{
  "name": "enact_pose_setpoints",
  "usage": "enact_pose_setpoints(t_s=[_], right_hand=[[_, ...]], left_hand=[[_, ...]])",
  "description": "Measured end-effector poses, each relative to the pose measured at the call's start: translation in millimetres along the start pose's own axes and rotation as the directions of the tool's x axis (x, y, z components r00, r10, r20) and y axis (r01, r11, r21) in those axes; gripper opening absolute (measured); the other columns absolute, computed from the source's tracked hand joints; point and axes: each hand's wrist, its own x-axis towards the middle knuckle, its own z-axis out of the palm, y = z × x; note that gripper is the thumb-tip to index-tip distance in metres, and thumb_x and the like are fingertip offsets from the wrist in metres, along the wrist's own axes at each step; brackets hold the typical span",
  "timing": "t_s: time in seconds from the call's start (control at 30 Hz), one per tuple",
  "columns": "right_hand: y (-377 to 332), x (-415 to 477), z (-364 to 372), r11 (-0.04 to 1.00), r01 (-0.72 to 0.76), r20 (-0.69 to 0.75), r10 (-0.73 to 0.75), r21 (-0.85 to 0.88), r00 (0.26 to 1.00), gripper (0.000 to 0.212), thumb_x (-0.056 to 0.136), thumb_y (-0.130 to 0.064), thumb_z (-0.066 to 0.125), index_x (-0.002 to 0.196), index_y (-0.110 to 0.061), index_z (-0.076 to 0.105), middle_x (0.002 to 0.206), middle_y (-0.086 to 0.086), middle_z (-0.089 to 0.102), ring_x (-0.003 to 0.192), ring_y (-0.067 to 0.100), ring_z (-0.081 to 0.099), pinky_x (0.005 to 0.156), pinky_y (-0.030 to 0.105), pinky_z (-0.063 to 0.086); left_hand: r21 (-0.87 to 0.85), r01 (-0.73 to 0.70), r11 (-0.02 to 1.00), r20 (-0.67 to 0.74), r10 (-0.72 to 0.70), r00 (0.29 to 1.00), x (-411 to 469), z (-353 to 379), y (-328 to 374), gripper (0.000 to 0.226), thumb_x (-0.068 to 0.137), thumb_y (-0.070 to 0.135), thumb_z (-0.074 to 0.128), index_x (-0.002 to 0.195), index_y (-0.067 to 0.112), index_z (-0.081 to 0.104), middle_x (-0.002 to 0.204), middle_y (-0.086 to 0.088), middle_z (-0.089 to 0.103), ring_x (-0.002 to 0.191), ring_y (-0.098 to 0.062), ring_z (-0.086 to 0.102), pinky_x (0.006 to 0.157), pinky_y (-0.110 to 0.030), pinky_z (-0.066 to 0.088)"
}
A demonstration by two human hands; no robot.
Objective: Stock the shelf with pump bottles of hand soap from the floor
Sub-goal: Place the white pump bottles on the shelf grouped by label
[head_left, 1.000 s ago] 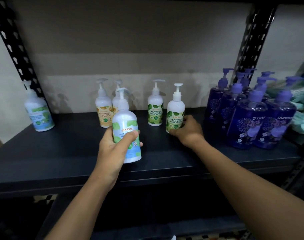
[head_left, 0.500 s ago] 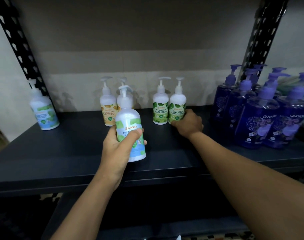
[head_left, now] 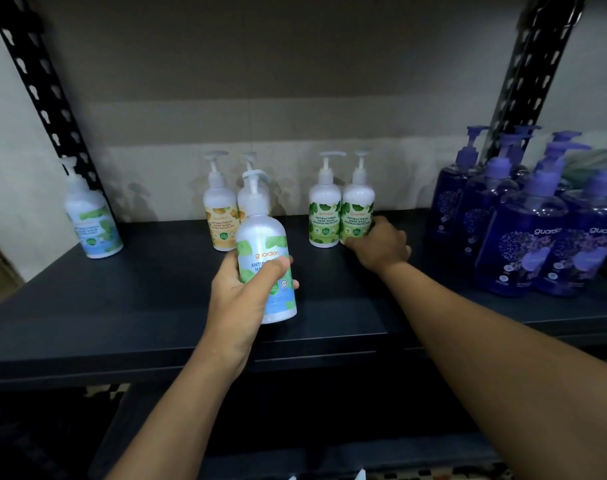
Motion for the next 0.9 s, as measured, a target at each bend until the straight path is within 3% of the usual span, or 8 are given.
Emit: enact_pose_setpoints(t_s=[0.17, 0.27, 0.43, 0.57, 0.63, 0.77, 0.9], right_hand=[[-4, -15, -8, 0.998, -0.022, -0.008, 0.023, 0.057, 1.0, 0.08, 0.082, -0.047, 0.076, 0.141, -0.005, 0.043, 0.145, 0.017, 0.044, 0.135, 0.038, 0.036, 0.106, 0.043, 0.036], [-10, -46, -8, 1.0, -0.012, 0.002, 0.012, 0.009, 1.0, 0.071, 0.086, -0.048, 0.07, 0.14, -0.01, 0.045, 0.147, 0.014, 0.038, 0.136, 0.036, 0.031, 0.109, 0.044, 0.033], [-35, -108, 16, 0.95, 0.303, 0.199, -0.283, -0.08, 0.938, 0.047, 0.088, -0.047, 0.067, 0.128, -0.022, 0.062, 0.138, 0.005, 0.045, 0.132, 0.028, 0.035, 0.113, 0.038, 0.033], [-66, -128, 41, 0.877, 0.465, 0.371, -0.394, -0.121, 0.841, 0.057, 0.092, -0.058, 0.057, 0.138, -0.025, 0.057, 0.152, 0.0, 0.037, 0.14, 0.027, 0.035, 0.115, 0.041, 0.033], [-81, -134, 56, 0.843, 0.511, 0.439, -0.399, -0.169, 0.805, 0.064, 0.094, -0.064, 0.049, 0.147, -0.028, 0.048, 0.161, 0.001, 0.029, 0.146, 0.028, 0.029, 0.118, 0.044, 0.027], [-106, -139, 81, 0.8, 0.542, 0.544, -0.344, -0.255, 0.765, 0.071, 0.095, -0.071, 0.034, 0.154, -0.032, 0.035, 0.167, -0.001, 0.018, 0.154, 0.025, 0.013, 0.123, 0.05, 0.009], [-120, -143, 95, 0.791, 0.527, 0.587, -0.276, -0.311, 0.761, 0.074, 0.095, -0.074, 0.024, 0.158, -0.035, 0.024, 0.169, -0.006, 0.009, 0.156, 0.026, 0.001, 0.123, 0.053, 0.001]], left_hand=[[-0.003, -0.001, 1.0, -0.002, 0.001, 1.0, -2, -4, 2, 0.04, 0.073, 0.027, 0.072, 0.111, 0.016, 0.065, 0.105, -0.014, 0.075, 0.081, -0.029, 0.074, 0.061, -0.034, 0.058], [0.01, -0.017, 1.0, -0.009, 0.017, 1.0, -5, -12, 8, 0.04, 0.074, 0.026, 0.072, 0.111, 0.015, 0.064, 0.103, -0.013, 0.075, 0.085, -0.031, 0.075, 0.062, -0.036, 0.059], [0.117, -0.063, 0.991, -0.077, 0.072, 0.994, -12, -37, 22, 0.041, 0.064, 0.034, 0.077, 0.101, 0.019, 0.069, 0.091, -0.006, 0.076, 0.088, -0.026, 0.074, 0.078, -0.044, 0.061], [0.175, -0.105, 0.979, -0.129, 0.128, 0.983, -19, -66, 37, 0.021, 0.076, 0.019, 0.081, 0.094, 0.021, 0.07, 0.078, 0.005, 0.073, 0.073, -0.009, 0.068, 0.067, -0.027, 0.056], [0.234, -0.108, 0.966, -0.17, 0.149, 0.974, -20, -85, 43, 0.02, 0.081, 0.011, 0.08, 0.096, 0.02, 0.071, 0.081, 0.004, 0.074, 0.072, -0.007, 0.068, 0.065, -0.021, 0.054], [0.423, -0.095, 0.901, -0.259, 0.221, 0.94, -17, -126, 54, 0.034, 0.069, 0.029, 0.085, 0.101, 0.029, 0.072, 0.105, -0.006, 0.07, 0.084, -0.01, 0.072, 0.067, -0.016, 0.055], [0.447, -0.095, 0.889, -0.328, 0.262, 0.908, -16, -157, 59, 0.047, 0.073, 0.015, 0.085, 0.113, 0.028, 0.067, 0.107, 0.002, 0.07, 0.088, -0.003, 0.07, 0.071, -0.012, 0.055]])
